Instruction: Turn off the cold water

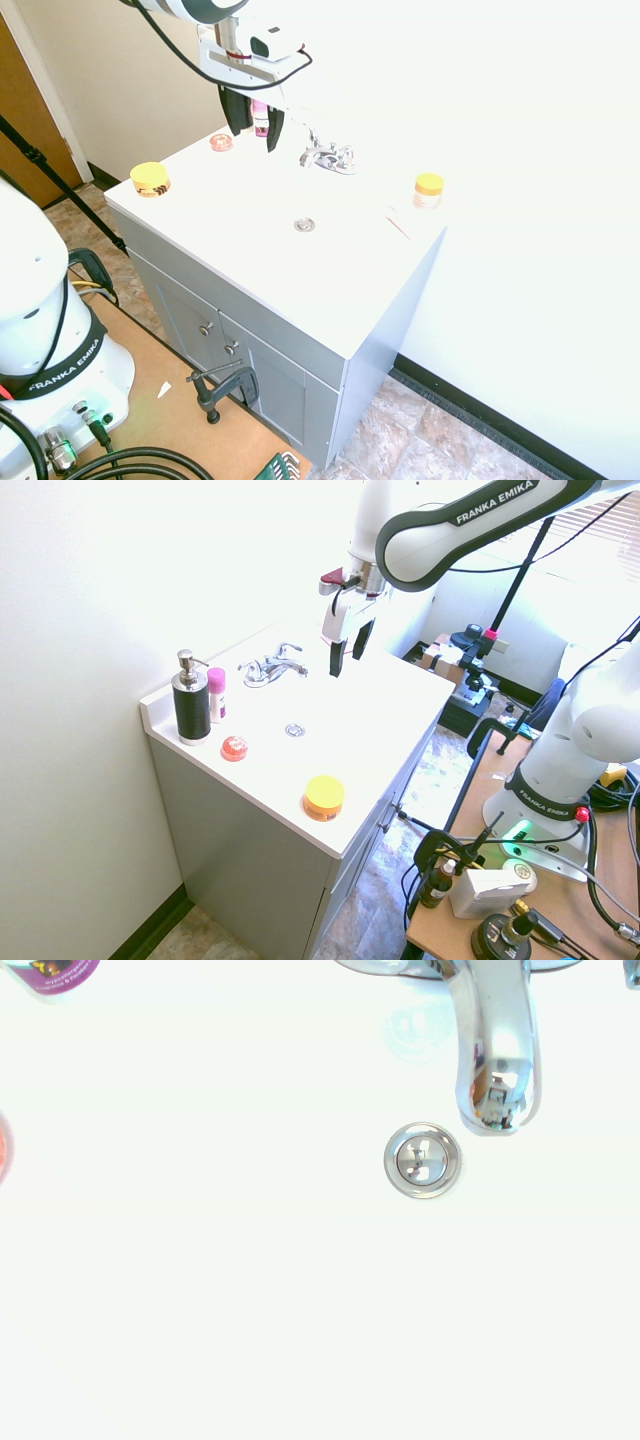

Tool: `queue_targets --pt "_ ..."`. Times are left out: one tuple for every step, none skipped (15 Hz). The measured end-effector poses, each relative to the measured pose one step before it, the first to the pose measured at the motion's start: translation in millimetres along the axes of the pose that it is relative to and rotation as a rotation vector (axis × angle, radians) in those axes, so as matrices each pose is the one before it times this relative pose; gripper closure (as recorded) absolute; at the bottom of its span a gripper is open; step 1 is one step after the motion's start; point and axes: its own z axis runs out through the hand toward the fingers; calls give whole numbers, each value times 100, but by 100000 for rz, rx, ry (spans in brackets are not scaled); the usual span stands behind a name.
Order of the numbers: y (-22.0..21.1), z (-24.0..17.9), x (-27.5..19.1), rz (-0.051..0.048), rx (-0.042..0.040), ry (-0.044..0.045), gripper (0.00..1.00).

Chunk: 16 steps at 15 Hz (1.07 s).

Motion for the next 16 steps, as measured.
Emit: queue_targets --pt "-3 35 0 64 -10 -105 0" --pt "-34 -26 27 587 344 226 0" --pt "-114 -89 189 1339 931 1534 0" --pt "-187 -58 468 2010 1124 2894 0" --pt "-334 15 846 1991 578 4213 0" --pt "-516 304 1130 2012 40 4580 0" --pt "-685 517 1253 1718 -648 3382 0" --pt "-704 621 1102 1011 -1550 2396 0" --pt "-721 604 1053 652 -1424 2334 0" --pt "-641 803 904 625 -1302 1934 0" --pt "-558 884 772 609 -1183 1217 0" --pt "-476 774 735 770 -997 861 0" --pt "-457 713 666 848 -770 460 0" --pt "-414 596 635 809 -396 -68 0" --pt "-469 543 517 573 -287 -46 0" --pt "-412 454 397 479 -261 10 0"
